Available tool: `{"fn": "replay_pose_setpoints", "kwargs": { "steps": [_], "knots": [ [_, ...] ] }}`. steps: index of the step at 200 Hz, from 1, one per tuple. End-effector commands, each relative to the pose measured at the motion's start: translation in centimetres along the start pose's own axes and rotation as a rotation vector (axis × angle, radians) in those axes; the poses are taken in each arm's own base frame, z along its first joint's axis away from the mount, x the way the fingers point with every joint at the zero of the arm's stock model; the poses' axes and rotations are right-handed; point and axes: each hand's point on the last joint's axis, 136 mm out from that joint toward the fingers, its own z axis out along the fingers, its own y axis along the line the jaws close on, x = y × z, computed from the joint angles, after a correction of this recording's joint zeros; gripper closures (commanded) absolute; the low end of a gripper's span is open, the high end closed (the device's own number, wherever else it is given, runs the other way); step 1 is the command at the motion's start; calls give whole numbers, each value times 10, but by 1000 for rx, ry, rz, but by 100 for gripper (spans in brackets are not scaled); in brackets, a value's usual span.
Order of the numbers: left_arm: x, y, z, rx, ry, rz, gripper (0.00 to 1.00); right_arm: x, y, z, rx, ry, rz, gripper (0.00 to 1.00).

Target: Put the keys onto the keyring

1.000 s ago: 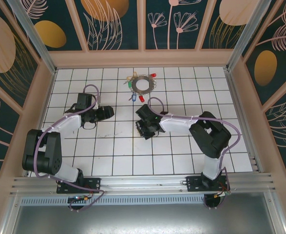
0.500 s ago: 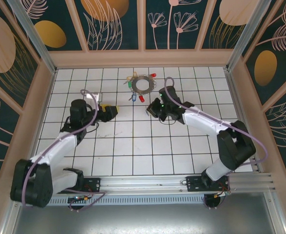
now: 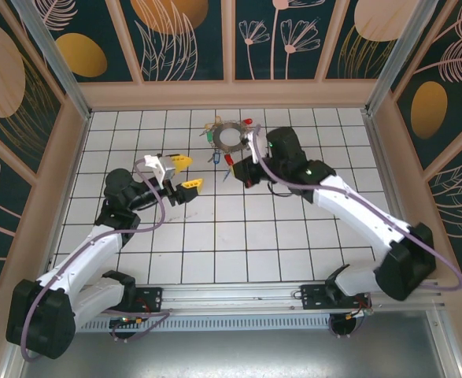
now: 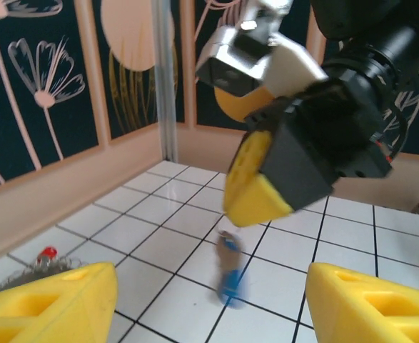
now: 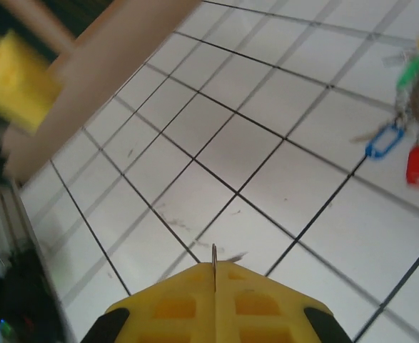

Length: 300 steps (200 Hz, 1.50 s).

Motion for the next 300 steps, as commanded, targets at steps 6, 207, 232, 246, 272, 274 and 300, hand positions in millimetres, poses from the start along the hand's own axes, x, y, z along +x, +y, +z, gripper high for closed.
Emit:
{"fn": "replay_pose_setpoints", "kwargs": {
  "steps": [6,207,232,246,272,274,300],
  "knots": [
    [-22,-22,-3,115,-23,125,31,-7,38,-24,-80,-169,-509,100],
    [12,-63,7,295,117,201,76,-10,106,-15,-300,-260,-858,100],
    [13,-63,6,292,119,206,80,-11,108,-18,-310,-267,-856,100],
    [12,-63,6,290,119,208,85,-12,109,-18,-312,-268,-855,100],
    [10,-63,7,291,115,215,92,-12,109,-18,-315,-271,-851,100],
    [11,-63,7,291,115,216,93,-12,110,-19,-317,-273,-851,100],
    [11,-63,7,290,117,214,90,-12,112,-20,-326,-281,-845,100]
  ]
}}
